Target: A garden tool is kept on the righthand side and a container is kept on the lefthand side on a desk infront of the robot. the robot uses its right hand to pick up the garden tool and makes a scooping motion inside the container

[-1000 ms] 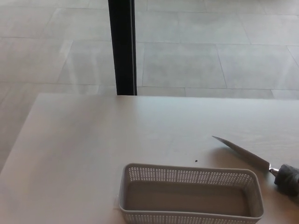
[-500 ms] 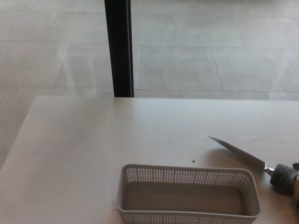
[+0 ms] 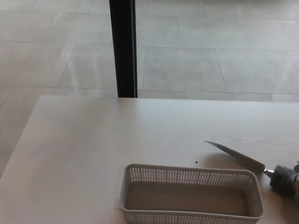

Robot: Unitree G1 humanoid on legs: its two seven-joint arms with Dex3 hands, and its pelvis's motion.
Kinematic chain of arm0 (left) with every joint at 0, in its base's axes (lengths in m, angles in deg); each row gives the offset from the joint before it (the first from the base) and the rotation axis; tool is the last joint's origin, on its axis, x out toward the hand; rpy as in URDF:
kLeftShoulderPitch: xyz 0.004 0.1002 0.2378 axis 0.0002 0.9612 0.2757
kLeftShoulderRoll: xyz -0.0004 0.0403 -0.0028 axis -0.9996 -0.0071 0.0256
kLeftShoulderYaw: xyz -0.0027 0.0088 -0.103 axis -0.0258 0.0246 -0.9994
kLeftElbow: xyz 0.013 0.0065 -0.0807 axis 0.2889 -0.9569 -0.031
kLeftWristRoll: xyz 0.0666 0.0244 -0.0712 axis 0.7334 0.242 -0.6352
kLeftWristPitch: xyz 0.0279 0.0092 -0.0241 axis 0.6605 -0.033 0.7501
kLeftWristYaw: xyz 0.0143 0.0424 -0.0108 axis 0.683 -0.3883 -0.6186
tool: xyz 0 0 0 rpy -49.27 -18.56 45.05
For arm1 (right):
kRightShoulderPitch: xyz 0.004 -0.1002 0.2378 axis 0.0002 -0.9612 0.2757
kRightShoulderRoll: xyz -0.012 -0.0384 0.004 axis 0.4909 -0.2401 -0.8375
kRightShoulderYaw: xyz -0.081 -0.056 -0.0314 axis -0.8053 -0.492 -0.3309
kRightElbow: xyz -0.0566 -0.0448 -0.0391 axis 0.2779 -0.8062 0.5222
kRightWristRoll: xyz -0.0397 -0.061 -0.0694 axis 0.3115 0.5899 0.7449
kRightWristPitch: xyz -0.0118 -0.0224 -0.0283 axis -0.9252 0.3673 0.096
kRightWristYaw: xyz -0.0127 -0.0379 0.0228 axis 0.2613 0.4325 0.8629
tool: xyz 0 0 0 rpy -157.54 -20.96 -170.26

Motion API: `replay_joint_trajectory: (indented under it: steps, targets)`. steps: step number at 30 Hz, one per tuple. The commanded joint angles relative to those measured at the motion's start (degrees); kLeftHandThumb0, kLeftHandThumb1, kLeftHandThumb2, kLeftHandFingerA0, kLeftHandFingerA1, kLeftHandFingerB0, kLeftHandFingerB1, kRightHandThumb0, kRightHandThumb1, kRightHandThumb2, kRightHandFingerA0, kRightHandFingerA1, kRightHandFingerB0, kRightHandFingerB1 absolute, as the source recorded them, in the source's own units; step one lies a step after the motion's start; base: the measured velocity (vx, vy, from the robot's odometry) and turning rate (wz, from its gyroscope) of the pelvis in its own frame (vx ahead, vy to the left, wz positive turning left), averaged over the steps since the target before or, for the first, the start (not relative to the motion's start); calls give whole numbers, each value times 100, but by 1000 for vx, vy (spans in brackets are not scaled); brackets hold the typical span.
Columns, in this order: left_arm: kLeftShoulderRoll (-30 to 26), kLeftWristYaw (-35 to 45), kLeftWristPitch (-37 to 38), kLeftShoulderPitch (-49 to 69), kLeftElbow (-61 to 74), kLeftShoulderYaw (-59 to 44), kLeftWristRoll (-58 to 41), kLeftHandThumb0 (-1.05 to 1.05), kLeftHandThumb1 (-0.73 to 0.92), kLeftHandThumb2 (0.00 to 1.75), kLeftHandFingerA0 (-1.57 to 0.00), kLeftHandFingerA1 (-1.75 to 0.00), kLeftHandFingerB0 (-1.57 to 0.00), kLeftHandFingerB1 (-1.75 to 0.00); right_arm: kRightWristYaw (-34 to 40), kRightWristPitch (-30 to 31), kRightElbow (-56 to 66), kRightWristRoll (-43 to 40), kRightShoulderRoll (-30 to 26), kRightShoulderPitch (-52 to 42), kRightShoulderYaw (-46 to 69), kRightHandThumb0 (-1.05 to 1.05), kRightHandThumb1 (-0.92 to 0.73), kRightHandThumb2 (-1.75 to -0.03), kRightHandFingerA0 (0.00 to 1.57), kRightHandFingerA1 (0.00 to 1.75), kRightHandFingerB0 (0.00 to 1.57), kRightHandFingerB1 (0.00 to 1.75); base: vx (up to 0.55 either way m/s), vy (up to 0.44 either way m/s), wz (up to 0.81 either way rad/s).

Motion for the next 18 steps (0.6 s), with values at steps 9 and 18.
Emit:
replay_joint_trajectory:
  steps: [9, 18]
  targets:
    - [-112, 21, -22, 8, -13, 38, 28, -52, -3, 111, -96, -101, -86, -94, 1945, -164, -919, 411, 328, -1213, -90, -38, -79, -70, 88, 175, 72, 125, 0, 0, 0]
    - [-132, 115, -38, -35, -39, 35, 30, -51, -2, 110, -88, -100, -80, -92, 3951, -2355, -1325, -863, 745, -1385, 1527, -19, -57, -95, 91, 175, 74, 151, 0, 0, 0]
